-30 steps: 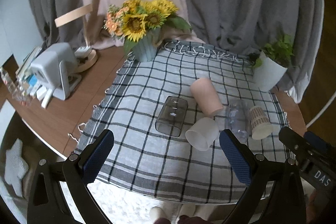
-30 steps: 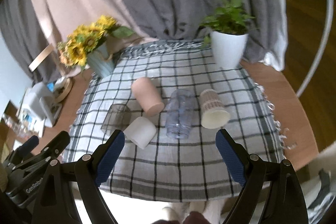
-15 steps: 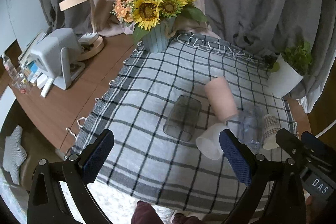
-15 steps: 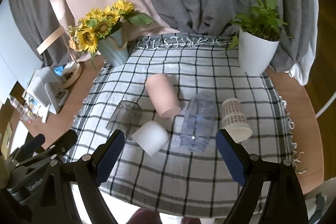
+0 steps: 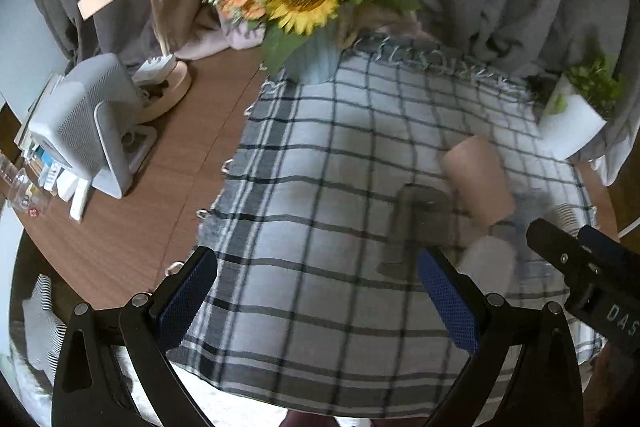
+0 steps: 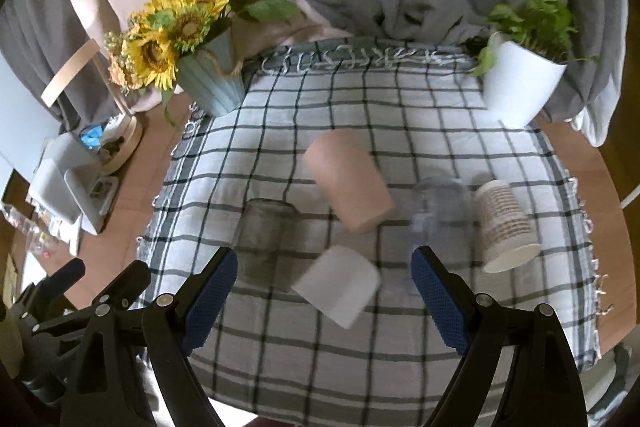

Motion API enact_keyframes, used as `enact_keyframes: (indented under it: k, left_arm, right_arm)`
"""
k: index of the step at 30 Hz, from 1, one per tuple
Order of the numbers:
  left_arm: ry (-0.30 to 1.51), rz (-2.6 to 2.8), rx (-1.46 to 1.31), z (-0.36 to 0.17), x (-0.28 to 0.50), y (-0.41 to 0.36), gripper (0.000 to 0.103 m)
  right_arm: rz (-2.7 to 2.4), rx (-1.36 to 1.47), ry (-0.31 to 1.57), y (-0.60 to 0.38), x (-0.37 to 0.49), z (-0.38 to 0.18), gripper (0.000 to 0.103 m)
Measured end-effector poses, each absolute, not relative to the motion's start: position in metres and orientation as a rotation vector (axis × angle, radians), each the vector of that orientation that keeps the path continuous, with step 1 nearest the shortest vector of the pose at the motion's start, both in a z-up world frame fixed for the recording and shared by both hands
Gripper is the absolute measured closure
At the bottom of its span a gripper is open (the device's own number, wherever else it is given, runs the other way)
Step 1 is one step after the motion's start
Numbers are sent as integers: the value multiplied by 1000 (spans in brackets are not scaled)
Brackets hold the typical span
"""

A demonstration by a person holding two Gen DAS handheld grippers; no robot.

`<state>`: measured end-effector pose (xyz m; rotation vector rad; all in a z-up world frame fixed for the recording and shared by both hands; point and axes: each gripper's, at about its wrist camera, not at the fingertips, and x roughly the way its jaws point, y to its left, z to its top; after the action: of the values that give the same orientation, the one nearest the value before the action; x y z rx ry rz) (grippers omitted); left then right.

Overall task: Flip cup upside down
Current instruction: 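Move the right gripper to the smoky grey glass cup and close on it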

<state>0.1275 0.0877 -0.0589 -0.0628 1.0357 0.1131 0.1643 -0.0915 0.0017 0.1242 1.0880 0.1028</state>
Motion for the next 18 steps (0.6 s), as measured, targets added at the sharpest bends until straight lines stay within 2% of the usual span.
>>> enact_keyframes:
  k: [9,18]
  left_arm:
    - [1151,116,-74,-97,157,135,1]
    - [1232,98,-66,-125,189,147,1]
  right_arm:
    - [141,118,1250,-37,209,-46,15]
    - [85,100,1357,-13,248,-86,15]
